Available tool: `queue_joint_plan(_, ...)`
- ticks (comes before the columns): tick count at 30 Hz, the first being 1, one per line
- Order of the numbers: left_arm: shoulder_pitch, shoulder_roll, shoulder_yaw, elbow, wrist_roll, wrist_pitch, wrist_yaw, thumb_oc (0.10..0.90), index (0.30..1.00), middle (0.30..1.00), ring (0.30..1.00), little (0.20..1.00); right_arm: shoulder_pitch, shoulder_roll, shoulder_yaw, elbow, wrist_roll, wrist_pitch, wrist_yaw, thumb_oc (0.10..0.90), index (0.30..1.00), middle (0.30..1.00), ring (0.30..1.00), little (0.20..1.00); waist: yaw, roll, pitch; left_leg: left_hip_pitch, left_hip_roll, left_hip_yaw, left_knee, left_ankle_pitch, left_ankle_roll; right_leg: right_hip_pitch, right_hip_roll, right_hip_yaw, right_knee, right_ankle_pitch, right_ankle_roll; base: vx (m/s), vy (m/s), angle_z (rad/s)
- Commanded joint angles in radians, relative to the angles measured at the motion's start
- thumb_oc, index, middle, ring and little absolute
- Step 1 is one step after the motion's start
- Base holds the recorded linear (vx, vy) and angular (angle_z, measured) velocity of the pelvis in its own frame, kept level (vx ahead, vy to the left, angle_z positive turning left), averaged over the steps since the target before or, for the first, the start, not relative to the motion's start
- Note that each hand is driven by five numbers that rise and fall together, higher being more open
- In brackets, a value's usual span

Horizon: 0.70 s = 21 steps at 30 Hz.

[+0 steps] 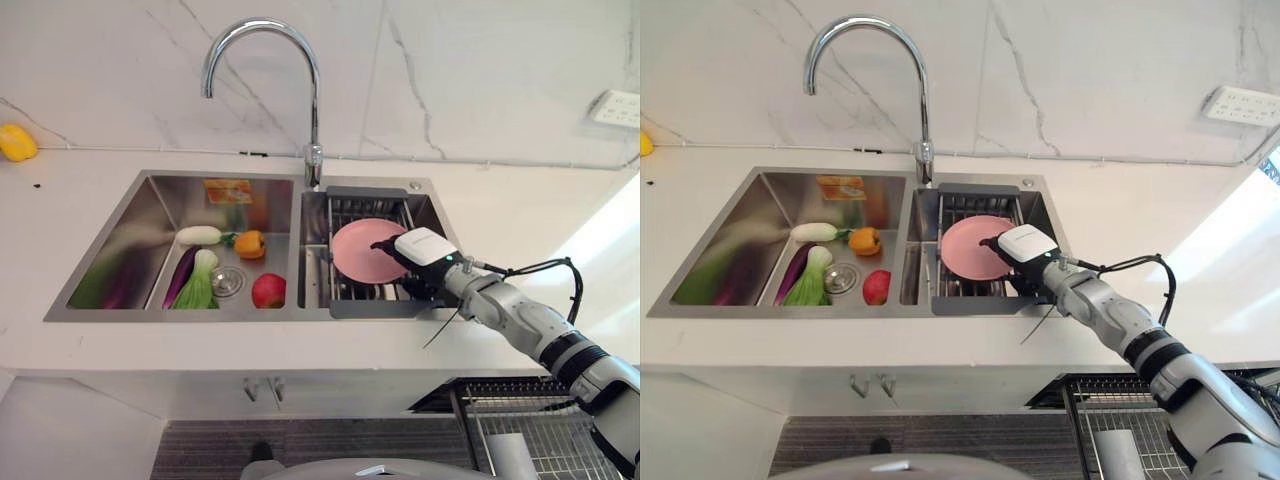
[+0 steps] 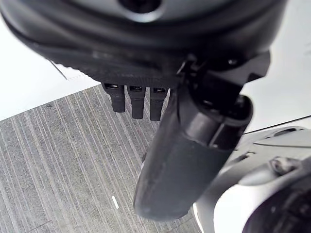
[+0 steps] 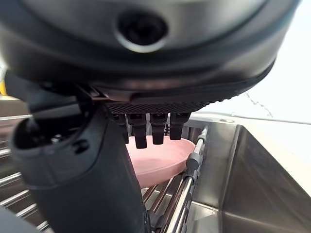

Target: Place the dishes in the dishwasher.

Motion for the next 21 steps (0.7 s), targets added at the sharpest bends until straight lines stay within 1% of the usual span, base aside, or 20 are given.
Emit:
queue_joint_plan(1, -0.085, 0.021, -0.053, 0.031, 0.023, -0.010, 0.034, 0.800, 0.900, 0.900, 0.900, 0.900, -0.100, -0.027, -0.006, 0.021, -0.037, 0.024, -0.069, 0.800, 0.900, 0.900, 0.900, 0.900, 0.050, 0.039, 0.036, 0.096, 0.015, 0.008, 0.020, -0.161, -0.014, -0.035, -0.046, -0.018, 0.015, -0.015, 0.049, 0.00, 0.000, 0.00)
queue_joint_plan(3, -0.084, 0.021, -0.055, 0.032, 0.026, -0.011, 0.037, 0.800, 0.900, 0.900, 0.900, 0.900, -0.097, -0.022, -0.009, 0.023, -0.044, 0.027, -0.077, 0.800, 0.900, 0.900, 0.900, 0.900, 0.052, 0.042, 0.039, 0.103, 0.018, 0.008, 0.021, -0.167, -0.016, -0.028, -0.042, -0.018, 0.015, -0.020, 0.049, 0.00, 0.000, 0.00)
queue_joint_plan(4, -0.086, 0.019, -0.055, 0.032, 0.026, -0.010, 0.038, 0.800, 0.900, 0.900, 0.900, 0.900, -0.091, -0.019, -0.015, 0.019, -0.046, 0.029, -0.083, 0.590, 0.585, 0.585, 0.585, 0.585, 0.051, 0.042, 0.039, 0.100, 0.015, 0.006, 0.019, -0.162, -0.014, -0.032, -0.045, -0.019, 0.015, -0.017, 0.049, 0.00, 0.000, 0.00)
queue_joint_plan(5, -0.087, 0.018, -0.055, 0.031, 0.027, -0.010, 0.042, 0.800, 0.900, 0.900, 0.900, 0.900, -0.077, -0.015, -0.031, 0.006, -0.046, 0.031, -0.093, 0.400, 0.300, 0.300, 0.300, 0.300, 0.048, 0.042, 0.038, 0.099, 0.015, 0.005, 0.019, -0.162, -0.014, -0.031, -0.046, -0.020, 0.015, -0.018, 0.048, 0.00, 0.000, 0.00)
queue_joint_plan(13, -0.093, 0.019, -0.066, 0.028, 0.054, -0.009, 0.053, 0.800, 0.900, 0.900, 0.900, 0.900, -0.037, -0.008, -0.082, -0.047, -0.044, 0.035, -0.122, 0.400, 0.300, 0.300, 0.300, 0.300, 0.044, 0.046, 0.036, 0.101, 0.017, 0.004, 0.018, -0.163, -0.014, -0.030, -0.046, -0.022, 0.015, -0.020, 0.048, 0.00, 0.000, 0.00)
queue_joint_plan(15, -0.094, 0.019, -0.073, 0.023, 0.073, -0.009, 0.057, 0.800, 0.900, 0.900, 0.900, 0.900, -0.010, -0.003, -0.110, -0.097, -0.043, 0.030, -0.145, 0.400, 0.300, 0.300, 0.300, 0.300, 0.040, 0.049, 0.036, 0.104, 0.018, 0.005, 0.018, -0.163, -0.013, -0.028, -0.046, -0.022, 0.015, -0.021, 0.047, 0.00, 0.000, 0.00)
queue_joint_plan(16, -0.095, 0.022, -0.081, 0.018, 0.090, -0.010, 0.061, 0.800, 0.900, 0.900, 0.900, 0.900, -0.004, 0.000, -0.117, -0.118, -0.045, 0.028, -0.155, 0.400, 0.300, 0.300, 0.300, 0.300, 0.040, 0.053, 0.039, 0.110, 0.022, 0.007, 0.020, -0.170, -0.015, -0.023, -0.043, -0.020, 0.015, -0.025, 0.047, 0.00, 0.000, 0.00)
queue_joint_plan(17, -0.098, 0.026, -0.101, 0.006, 0.124, -0.012, 0.063, 0.800, 0.900, 0.900, 0.900, 0.900, 0.005, 0.001, -0.131, -0.149, -0.046, 0.024, -0.164, 0.400, 0.300, 0.300, 0.300, 0.300, 0.036, 0.052, 0.038, 0.107, 0.018, 0.008, 0.018, -0.165, -0.012, -0.027, -0.046, -0.020, 0.015, -0.020, 0.047, 0.00, 0.000, 0.00)
queue_joint_plan(18, -0.098, 0.026, -0.101, 0.006, 0.124, -0.012, 0.063, 0.800, 0.900, 0.900, 0.900, 0.900, 0.005, 0.001, -0.131, -0.149, -0.046, 0.024, -0.164, 0.400, 0.300, 0.300, 0.300, 0.300, 0.036, 0.052, 0.038, 0.107, 0.018, 0.008, 0.018, -0.165, -0.012, -0.027, -0.046, -0.020, 0.015, -0.020, 0.047, 0.00, 0.000, 0.00)
queue_joint_plan(19, -0.099, 0.030, -0.122, -0.002, 0.156, -0.016, 0.064, 0.800, 0.900, 0.900, 0.900, 0.900, 0.007, 0.010, -0.135, -0.161, -0.043, 0.022, -0.171, 0.400, 0.300, 0.300, 0.300, 0.300, 0.034, 0.056, 0.040, 0.113, 0.021, 0.011, 0.020, -0.172, -0.014, -0.022, -0.043, -0.018, 0.015, -0.025, 0.047, 0.00, 0.000, 0.00)
queue_joint_plan(20, -0.102, 0.034, -0.143, -0.016, 0.181, -0.018, 0.067, 0.800, 0.900, 0.900, 0.900, 0.900, 0.014, 0.015, -0.147, -0.189, -0.037, 0.019, -0.182, 0.400, 0.300, 0.300, 0.300, 0.300, 0.030, 0.054, 0.039, 0.110, 0.017, 0.013, 0.018, -0.167, -0.012, -0.027, -0.046, -0.017, 0.015, -0.020, 0.047, 0.00, 0.000, 0.00)
queue_joint_plan(21, -0.102, 0.034, -0.143, -0.016, 0.181, -0.018, 0.067, 0.800, 0.900, 0.900, 0.900, 0.900, 0.015, 0.014, -0.148, -0.191, -0.036, 0.019, -0.181, 0.400, 0.300, 0.300, 0.300, 0.300, 0.030, 0.054, 0.039, 0.110, 0.017, 0.013, 0.018, -0.167, -0.012, -0.027, -0.046, -0.017, 0.015, -0.020, 0.047, 0.00, 0.000, 0.00)
